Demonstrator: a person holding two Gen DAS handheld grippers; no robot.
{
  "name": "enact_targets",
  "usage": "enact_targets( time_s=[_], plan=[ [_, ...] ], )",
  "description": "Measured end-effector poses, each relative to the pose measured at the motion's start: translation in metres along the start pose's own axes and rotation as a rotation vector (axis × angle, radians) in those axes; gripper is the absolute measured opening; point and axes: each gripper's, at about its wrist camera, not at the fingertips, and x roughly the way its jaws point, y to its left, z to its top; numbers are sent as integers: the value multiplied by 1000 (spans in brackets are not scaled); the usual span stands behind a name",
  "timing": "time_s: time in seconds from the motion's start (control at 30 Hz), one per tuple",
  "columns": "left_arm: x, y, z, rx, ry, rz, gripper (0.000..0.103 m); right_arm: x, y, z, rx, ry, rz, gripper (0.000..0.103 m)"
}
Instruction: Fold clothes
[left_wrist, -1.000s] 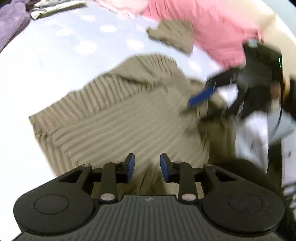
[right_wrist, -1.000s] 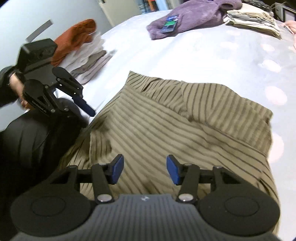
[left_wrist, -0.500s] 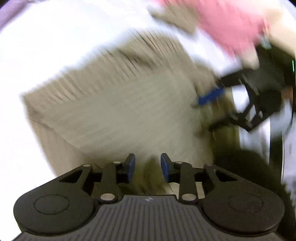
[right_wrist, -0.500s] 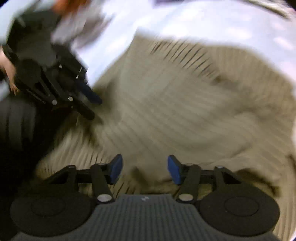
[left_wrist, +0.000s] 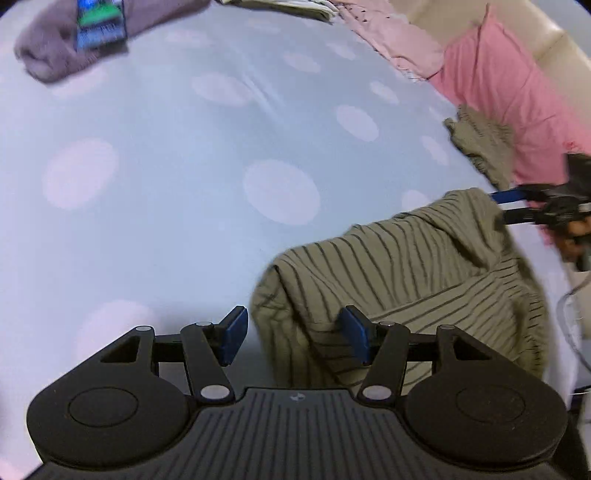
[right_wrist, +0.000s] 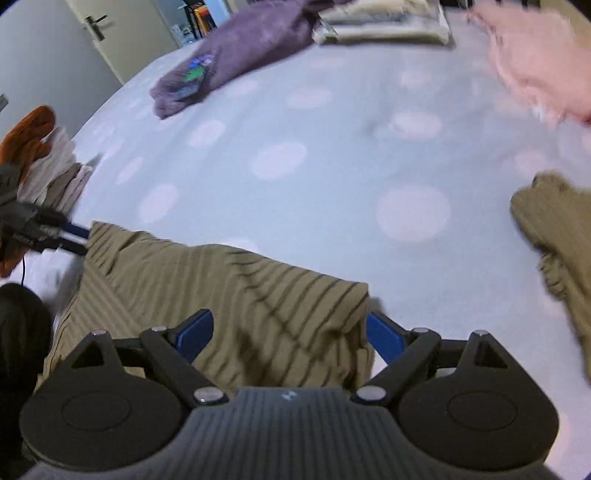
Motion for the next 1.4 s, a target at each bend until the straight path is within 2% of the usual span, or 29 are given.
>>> enact_targets(
  time_s=[0.1,0.17,0.23,0.27,0.3,0.33,0.37,0.43,0.5,0.73,0.83,0.97,1.03,1.13,1.23,1.4],
  plan=[
    [10,4,-2,-1,2,-52,55,21,-9,-9,51,28,45,91],
    [19,9,1,-4,17,-67,55,31,-9,-14,53,51,103,81],
    [27,14,3,-3,30,-74,55,35,-4,-17,33,67,121,60],
    [27,15,3,-10,28,-75,50,37,-3,-19,30,73,118,54],
    [25,19,4,-31,16,-72,29,37,-3,-19,34,78,110,38],
    [24,25,5,-63,2,-66,13,37,-6,-19,61,82,115,26],
    [20,34,6,-105,-10,-77,5,35,-10,-19,94,81,129,24],
    [13,43,4,-162,-43,-129,3,28,-10,-19,94,61,140,16],
    [7,38,2,-112,-71,-123,2,25,-4,-17,70,42,129,13],
    [-17,34,6,-138,-179,-114,1,-2,13,8,116,-71,46,10],
    [-31,34,21,-122,-247,-123,1,-13,22,25,97,-105,7,9],
    [-42,41,51,-121,-320,-135,1,-29,26,61,90,-212,-19,9],
    [-50,44,66,-116,-380,-89,1,-36,23,80,85,-268,-9,9],
    [-53,49,100,-160,-447,-67,1,-42,11,115,88,-362,17,9],
    [-39,54,138,-157,-438,-5,1,-24,0,148,59,-352,5,9],
    [10,52,185,-127,-387,139,2,44,-26,177,55,-254,-94,10]
  ],
)
